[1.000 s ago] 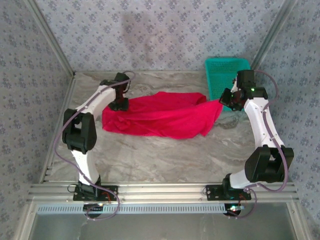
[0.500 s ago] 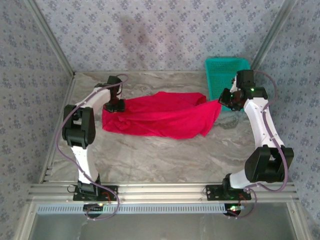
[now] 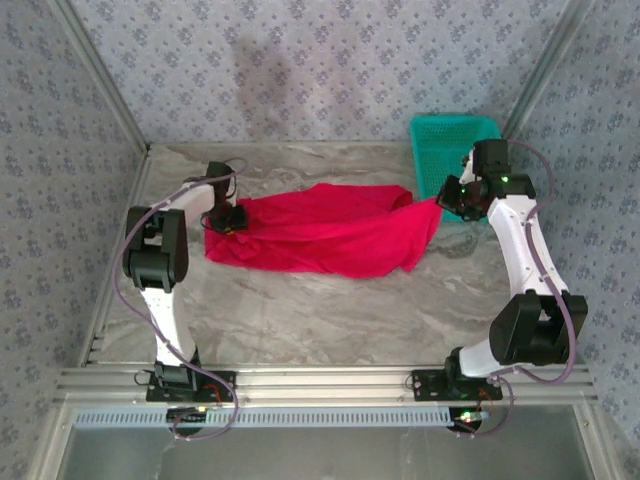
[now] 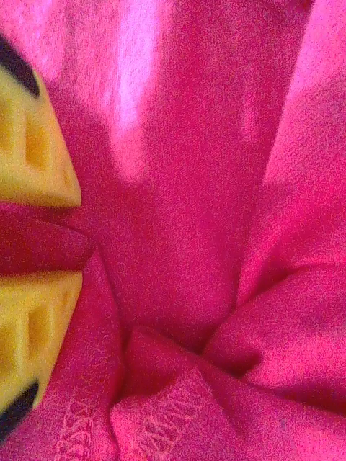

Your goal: Fold the inside-out t-shirt

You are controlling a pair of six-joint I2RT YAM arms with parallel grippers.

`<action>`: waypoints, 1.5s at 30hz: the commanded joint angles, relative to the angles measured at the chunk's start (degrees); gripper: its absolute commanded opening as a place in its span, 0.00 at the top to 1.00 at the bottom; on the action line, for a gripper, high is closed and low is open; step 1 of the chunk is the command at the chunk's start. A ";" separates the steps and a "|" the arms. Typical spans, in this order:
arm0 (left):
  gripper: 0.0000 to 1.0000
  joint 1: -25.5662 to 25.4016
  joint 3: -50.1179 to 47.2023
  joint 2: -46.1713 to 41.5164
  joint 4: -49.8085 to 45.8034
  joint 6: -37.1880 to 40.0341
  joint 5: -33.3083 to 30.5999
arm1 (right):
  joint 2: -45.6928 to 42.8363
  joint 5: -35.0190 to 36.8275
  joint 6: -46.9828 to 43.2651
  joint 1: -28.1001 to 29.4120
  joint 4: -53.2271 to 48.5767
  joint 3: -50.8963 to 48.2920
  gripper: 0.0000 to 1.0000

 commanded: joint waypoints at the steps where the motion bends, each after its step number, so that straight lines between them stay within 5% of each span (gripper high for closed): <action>1: 0.85 1.01 -1.00 -4.34 0.46 -3.07 2.73 | -0.93 -0.43 0.41 0.35 -0.07 2.24 1.00; 4: 0.99 2.16 0.01 -8.69 -1.03 -5.05 3.27 | -1.29 -0.16 0.48 0.44 -0.70 2.55 1.00; 14: 1.00 7.55 -1.08 -23.30 1.87 -13.78 20.17 | -2.08 -0.99 1.54 0.53 -2.12 6.68 1.00; 19: 1.00 13.34 -2.72 -27.72 14.60 -26.22 34.88 | -0.95 -2.81 2.97 -0.39 -2.39 13.78 1.00; 22: 1.00 16.51 2.63 -28.43 18.56 -32.81 38.46 | 1.18 -6.19 5.56 -1.96 -2.22 21.44 1.00; 28: 1.00 20.43 22.31 -29.27 18.68 -39.81 36.96 | 4.65 -18.32 18.37 -4.68 8.09 36.74 1.00; 36: 1.00 25.06 49.43 -30.08 7.92 -38.21 29.86 | 2.14 -20.00 26.53 -5.45 22.49 47.02 1.00; 45: 1.00 30.82 53.86 -37.84 3.09 -34.32 21.23 | -7.75 -18.00 22.14 -8.30 21.54 48.09 1.00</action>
